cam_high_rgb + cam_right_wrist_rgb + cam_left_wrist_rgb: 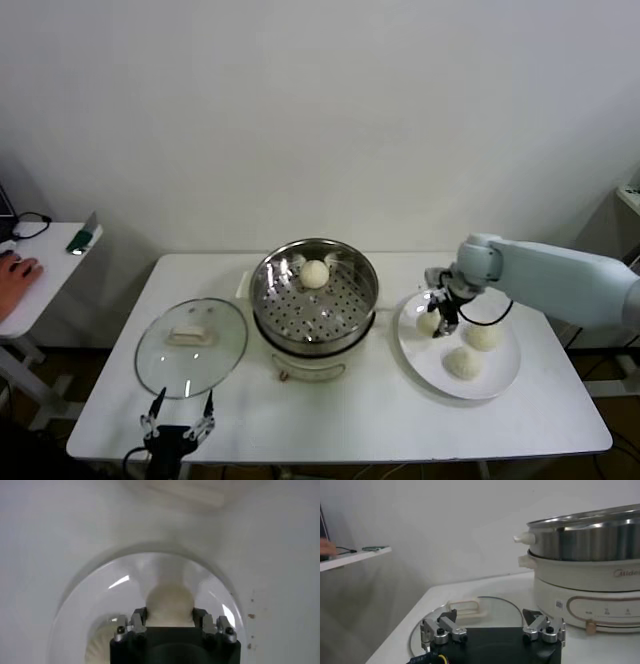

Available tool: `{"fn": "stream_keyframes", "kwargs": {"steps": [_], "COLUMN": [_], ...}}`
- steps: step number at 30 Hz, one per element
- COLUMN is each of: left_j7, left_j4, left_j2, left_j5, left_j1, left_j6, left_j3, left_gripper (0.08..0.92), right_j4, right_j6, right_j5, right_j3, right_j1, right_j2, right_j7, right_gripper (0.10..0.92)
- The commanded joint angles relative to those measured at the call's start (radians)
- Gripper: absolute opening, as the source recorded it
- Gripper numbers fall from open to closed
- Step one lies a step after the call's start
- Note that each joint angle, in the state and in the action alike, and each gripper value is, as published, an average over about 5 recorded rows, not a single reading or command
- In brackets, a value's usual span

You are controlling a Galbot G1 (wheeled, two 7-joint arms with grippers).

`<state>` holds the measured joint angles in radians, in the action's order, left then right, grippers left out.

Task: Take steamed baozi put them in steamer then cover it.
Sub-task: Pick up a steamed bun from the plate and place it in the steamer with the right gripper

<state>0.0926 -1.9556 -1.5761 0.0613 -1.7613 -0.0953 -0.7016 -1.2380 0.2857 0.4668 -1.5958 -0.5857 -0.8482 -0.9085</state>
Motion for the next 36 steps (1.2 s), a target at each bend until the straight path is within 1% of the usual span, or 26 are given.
{"fn": "stream_keyframes", "kwargs": {"steps": [1,4,8,17,26,30,36], "left_j7": [0.001,0.001,0.000,0.000,-0.001,-0.001,-0.001], "left_j4": [0.001,-0.001,-0.008,-0.020,-0.021,-0.020,-0.017], "left_j2": [0.001,0.003,0.003,0.002,0.000,-0.001,-0.001], "left_j5": [0.002,0.001,-0.001,-0.003,-0.002,-0.002,-0.001], "left_j1": [0.005,0.006,0.008,0.004,0.002,0.001,-0.002], "left_j6": [0.002,0.002,0.003,0.005,0.006,0.006,0.005], "left_j3": [0.005,0.007,0.011,0.013,0.003,0.001,-0.010], "left_gripper": [0.823,0.823,0.823,0.823,0.823,0.823,0.823], "right_j4": [-0.116,-0.147,-0.195,-0.207,-0.103,-0.046,0.023], "right_j6": [-0.028,-0.012,0.034,0.194,0.250,0.268,0.270], "right_j5": [0.168,0.249,0.359,0.532,0.530,0.521,0.461], "right_j3": [-0.219,-0.229,-0.193,-0.012,0.007,0.002,-0.007], "right_j1": [-0.484,-0.586,-0.636,-0.491,-0.311,-0.240,-0.151], "right_j2": [-0.018,-0.067,-0.153,-0.387,-0.564,-0.606,-0.645], "right_j7": [-0.094,-0.099,-0.067,0.100,0.187,0.222,0.234], "right_gripper": [0.611,0.611,0.611,0.611,0.611,0.611,0.611]}}
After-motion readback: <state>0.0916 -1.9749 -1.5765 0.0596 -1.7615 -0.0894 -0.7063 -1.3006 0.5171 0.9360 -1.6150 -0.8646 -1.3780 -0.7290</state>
